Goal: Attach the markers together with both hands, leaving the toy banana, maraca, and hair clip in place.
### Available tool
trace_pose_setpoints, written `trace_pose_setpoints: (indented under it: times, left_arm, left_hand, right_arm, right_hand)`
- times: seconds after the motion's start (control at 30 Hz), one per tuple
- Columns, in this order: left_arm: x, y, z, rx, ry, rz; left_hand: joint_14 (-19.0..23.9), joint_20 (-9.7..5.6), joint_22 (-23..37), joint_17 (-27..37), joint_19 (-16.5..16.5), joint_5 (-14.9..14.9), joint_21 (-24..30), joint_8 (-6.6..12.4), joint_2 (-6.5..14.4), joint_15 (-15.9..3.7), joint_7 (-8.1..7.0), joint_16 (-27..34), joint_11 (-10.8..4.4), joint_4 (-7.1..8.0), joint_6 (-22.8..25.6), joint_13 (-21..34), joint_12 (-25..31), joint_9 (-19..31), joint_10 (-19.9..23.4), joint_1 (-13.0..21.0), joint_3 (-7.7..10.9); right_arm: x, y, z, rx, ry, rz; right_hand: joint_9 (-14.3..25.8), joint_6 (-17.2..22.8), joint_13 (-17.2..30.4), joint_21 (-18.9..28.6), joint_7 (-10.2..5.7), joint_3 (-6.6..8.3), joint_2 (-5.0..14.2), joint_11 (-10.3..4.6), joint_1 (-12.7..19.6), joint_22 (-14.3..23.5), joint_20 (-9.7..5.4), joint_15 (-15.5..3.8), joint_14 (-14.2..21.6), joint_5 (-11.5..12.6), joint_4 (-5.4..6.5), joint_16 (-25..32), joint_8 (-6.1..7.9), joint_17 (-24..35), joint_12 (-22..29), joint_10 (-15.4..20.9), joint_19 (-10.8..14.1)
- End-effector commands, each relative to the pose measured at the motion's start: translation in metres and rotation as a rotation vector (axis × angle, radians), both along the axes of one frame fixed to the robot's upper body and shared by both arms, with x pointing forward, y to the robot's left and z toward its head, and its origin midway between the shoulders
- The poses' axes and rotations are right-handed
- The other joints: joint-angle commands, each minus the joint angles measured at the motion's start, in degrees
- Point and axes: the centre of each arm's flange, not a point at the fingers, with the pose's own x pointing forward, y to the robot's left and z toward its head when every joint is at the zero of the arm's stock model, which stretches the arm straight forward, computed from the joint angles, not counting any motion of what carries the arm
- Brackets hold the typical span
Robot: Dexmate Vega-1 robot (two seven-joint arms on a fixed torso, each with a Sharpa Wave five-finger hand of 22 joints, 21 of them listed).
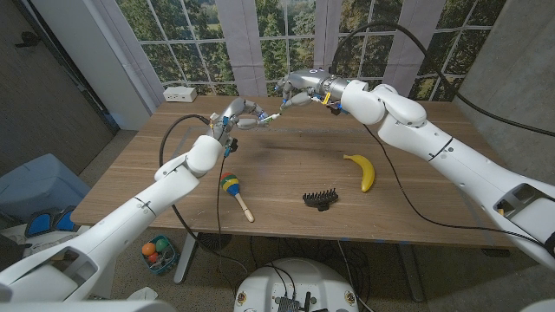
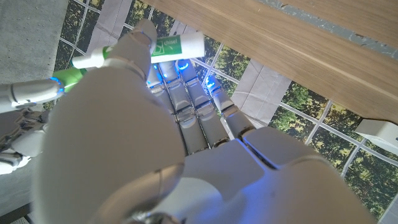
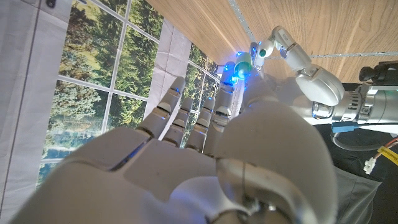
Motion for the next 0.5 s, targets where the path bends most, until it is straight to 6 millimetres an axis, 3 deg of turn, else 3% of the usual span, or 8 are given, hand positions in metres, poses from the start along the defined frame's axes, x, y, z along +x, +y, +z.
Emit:
trace_pose_setpoints:
  times: [0.03, 0.5]
  left_arm:
    - [-0.0001, 0.0038, 0.0003, -0.015, -0.02, 0.033]
    - [-0.0007, 0.0025, -0.0014, -0.074, -0.043, 0.036]
  left_hand:
    - [0.5, -0.96, 0.22, 0.35, -0.05, 0.26, 0.43, 0.51, 1.95, -6.72, -4.74, -0.04, -8.03, 2.41, 6.49, 0.59, 0.44, 0.54, 9.21, 1.09, 2.26]
    - [0.15, -0.99, 0.16, 0.54, 0.06, 0.1, 0.6, 0.94, 1.16, -6.69, -4.52, -0.5, -8.02, 2.12, 7.31, 0.91, 0.6, 0.65, 9.85, 1.25, 2.14]
  right_arm:
    - [-0.0029, -0.0043, 0.0003, -0.003, 0.001, -0.026]
    - [-0.0081, -0.0105, -0.0003, 0.016, 0.022, -0.01]
  right_hand:
    - [0.3, 1.17, 0.11, 0.35, -0.4, -0.28, 0.16, 0.13, 0.3, 0.1, -0.02, -9.57, 1.07, 0.05, 0.03, 0.5, 0.2, 0.11, 0.58, 1.2, -0.11]
    - [0.33, 2.08, 0.14, 0.41, 0.14, -0.68, 0.16, 0.62, 0.27, 0.08, 0.02, -9.42, 0.34, 0.09, 0.12, 0.32, 0.31, 0.21, 0.74, 1.45, -0.27]
